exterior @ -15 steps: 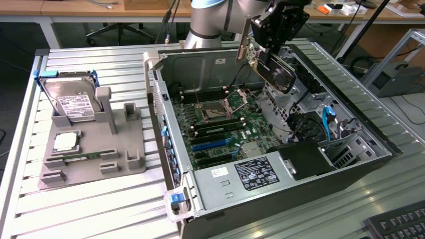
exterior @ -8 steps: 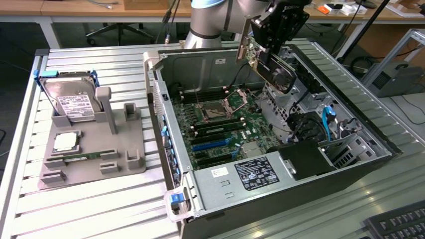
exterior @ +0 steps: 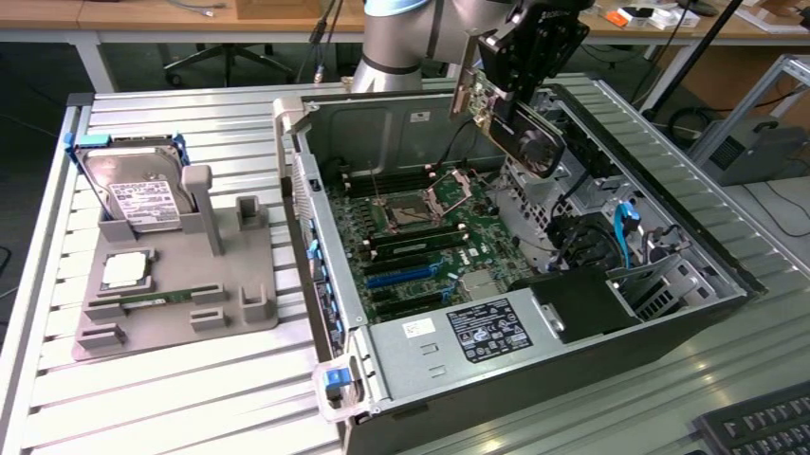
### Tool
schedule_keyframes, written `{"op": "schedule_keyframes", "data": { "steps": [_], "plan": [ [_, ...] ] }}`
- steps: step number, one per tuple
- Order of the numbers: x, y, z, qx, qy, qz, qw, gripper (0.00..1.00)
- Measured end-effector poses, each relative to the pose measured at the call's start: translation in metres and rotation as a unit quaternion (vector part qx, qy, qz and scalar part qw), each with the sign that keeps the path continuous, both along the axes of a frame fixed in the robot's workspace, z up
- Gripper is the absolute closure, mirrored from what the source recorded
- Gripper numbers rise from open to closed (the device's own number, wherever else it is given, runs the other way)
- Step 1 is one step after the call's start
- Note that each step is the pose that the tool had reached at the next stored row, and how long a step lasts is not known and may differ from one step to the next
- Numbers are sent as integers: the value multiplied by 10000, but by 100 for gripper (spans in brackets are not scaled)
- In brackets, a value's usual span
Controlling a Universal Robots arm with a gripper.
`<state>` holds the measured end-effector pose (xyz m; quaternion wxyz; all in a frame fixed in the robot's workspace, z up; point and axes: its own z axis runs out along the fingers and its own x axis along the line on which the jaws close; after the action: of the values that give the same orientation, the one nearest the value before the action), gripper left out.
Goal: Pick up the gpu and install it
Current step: 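Insert the gpu into the slot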
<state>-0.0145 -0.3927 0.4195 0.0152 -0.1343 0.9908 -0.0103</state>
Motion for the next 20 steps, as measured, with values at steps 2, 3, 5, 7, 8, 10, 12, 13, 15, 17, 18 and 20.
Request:
{"op": "schedule_keyframes", "data": {
  "steps": [2, 3, 5, 7, 8, 10, 12, 13, 15, 17, 18, 20],
  "plan": [
    [0, 0, 0, 0, 0, 7, 10000, 73],
    [0, 0, 0, 0, 0, 11, 10000, 73],
    [0, 0, 0, 0, 0, 17, 10000, 73],
    [0, 0, 0, 0, 0, 23, 10000, 73],
    [0, 0, 0, 0, 0, 27, 10000, 73],
    [0, 0, 0, 0, 0, 40, 10000, 73],
    [0, 0, 0, 0, 0, 55, 10000, 73],
    [0, 0, 0, 0, 0, 61, 10000, 73],
    [0, 0, 0, 0, 0, 72, 10000, 73],
    [0, 0, 0, 0, 0, 79, 10000, 73],
    [0, 0, 0, 0, 0, 85, 10000, 73],
    [0, 0, 0, 0, 0, 93, 10000, 73]
  ]
}}
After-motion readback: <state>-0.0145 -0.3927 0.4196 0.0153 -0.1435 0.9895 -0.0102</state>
